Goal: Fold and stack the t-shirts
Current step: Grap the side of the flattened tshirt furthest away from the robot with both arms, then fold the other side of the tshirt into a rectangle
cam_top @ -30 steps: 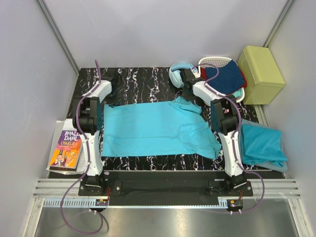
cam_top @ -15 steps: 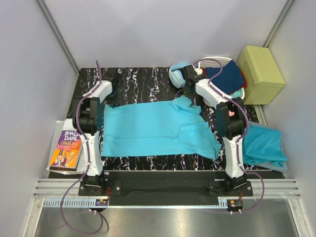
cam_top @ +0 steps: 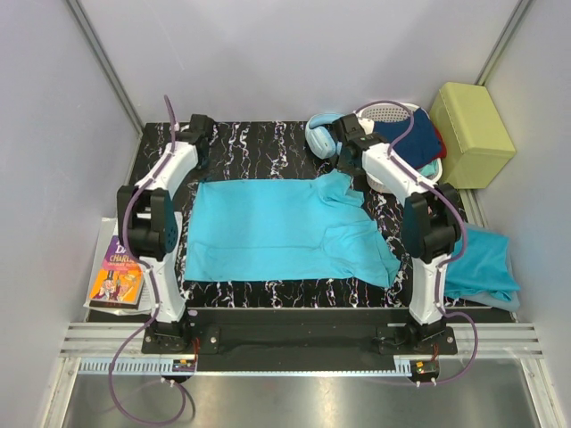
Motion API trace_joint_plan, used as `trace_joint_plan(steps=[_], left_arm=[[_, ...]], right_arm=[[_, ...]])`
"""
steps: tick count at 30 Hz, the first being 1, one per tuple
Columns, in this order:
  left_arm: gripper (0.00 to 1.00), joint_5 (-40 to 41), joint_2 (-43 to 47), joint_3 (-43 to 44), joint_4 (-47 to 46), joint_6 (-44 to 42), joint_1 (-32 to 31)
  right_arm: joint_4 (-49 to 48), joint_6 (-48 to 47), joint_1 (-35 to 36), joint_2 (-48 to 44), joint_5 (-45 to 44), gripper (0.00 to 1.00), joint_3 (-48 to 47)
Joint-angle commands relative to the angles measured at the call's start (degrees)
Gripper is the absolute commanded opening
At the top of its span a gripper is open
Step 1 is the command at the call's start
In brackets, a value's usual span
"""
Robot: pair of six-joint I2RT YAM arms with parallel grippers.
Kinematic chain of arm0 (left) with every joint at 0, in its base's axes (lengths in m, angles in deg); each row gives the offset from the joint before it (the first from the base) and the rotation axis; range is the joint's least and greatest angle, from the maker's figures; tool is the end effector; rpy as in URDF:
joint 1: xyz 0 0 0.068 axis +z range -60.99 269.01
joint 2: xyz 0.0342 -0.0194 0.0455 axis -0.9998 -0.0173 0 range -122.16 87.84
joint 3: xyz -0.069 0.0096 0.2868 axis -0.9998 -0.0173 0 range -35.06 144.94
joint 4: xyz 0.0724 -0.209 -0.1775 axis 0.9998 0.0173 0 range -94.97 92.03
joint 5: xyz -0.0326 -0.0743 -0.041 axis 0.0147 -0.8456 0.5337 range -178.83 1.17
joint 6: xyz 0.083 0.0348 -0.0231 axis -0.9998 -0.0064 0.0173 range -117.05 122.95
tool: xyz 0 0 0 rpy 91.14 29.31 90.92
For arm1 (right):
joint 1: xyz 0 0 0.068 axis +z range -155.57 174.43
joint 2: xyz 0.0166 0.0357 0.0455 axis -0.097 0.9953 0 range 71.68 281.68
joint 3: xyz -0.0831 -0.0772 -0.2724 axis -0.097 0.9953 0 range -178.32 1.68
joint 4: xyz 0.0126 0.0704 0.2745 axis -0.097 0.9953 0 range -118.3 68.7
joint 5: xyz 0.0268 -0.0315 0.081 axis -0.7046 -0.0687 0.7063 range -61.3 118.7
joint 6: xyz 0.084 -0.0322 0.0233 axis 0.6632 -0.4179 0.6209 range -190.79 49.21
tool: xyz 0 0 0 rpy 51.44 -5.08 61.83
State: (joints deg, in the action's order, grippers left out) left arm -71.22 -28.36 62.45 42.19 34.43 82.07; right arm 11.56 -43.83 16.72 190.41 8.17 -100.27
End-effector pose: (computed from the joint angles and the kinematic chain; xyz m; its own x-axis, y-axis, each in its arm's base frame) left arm 0.4827 -0.0334 0.2015 -0.7683 -0.4080 -0.4932 -0.4797 0.8772 0.0216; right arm 0.4887 0.1686 0.2178 -0.7690 0.1437 -0.6229 0.1929 0.9811 -0.0118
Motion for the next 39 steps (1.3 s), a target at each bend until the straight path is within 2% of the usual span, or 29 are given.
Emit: trace_joint_plan(steps=[1,9,19,27,39], left_arm=[[0.03,2.5,7.5,-2.0,-0.1,0.5,-1.8],[0.0,5.9,14.2,-7.1,2.4,1.6,-4.1],[0.0,8.3,22.1,-19.1,3.7,3.6,-6.5],[0.0,9.1,26.6,-27.5,4.6,5.9,-10.5],[0.0,9.5,30.2,-33.0,6.2,7.8,-12.7]], right_arm=[[-0.2,0.1,0.9,-8.5,-3.5,0.0,3.1],[2.3,1.4,4.1,-13.9,-5.0,0.0,8.7],[5.0,5.5,10.1,-21.4,-5.7,0.0,19.5],[7.6,9.4,11.8,-25.3,-5.4,0.0,25.1],[9.5,14.1,13.8,-29.0,-3.9,0.0,34.3]])
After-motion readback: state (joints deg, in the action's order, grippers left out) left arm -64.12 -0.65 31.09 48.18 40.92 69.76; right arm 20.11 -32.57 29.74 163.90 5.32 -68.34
